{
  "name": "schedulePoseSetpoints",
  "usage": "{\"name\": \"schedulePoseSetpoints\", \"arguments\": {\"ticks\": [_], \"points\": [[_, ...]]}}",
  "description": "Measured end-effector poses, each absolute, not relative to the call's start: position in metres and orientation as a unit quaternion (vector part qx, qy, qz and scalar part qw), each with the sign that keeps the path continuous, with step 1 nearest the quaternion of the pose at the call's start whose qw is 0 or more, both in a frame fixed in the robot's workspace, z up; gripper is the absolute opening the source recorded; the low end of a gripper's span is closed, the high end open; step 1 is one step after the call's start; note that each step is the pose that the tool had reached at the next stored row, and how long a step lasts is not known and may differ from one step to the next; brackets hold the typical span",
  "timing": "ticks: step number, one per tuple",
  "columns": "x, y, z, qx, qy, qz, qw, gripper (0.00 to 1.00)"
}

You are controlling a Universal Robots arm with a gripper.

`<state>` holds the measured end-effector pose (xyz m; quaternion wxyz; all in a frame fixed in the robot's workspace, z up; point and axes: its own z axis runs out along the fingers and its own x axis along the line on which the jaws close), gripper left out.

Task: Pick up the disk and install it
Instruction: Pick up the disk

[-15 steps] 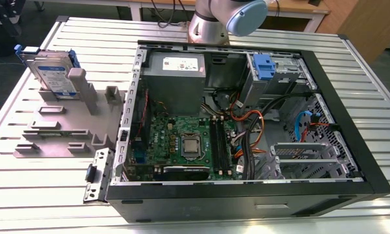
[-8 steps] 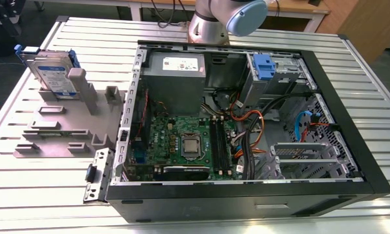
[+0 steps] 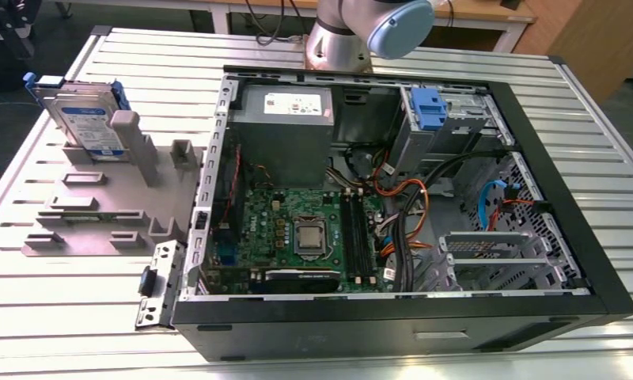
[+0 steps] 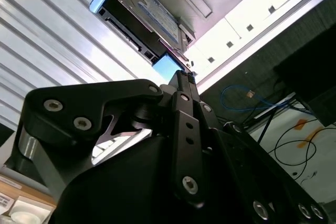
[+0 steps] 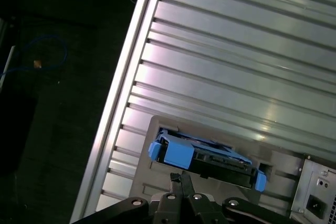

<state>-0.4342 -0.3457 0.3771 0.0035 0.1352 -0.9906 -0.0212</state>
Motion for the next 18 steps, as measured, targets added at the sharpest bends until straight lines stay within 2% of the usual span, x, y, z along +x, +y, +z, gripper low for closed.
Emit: {"name": "schedulePoseSetpoints", "arguments": {"ticks": [18], "points": [[-0.4342,-0.3456,0.3771,0.166,-0.986,-0.021,0.004,0.11]]}}
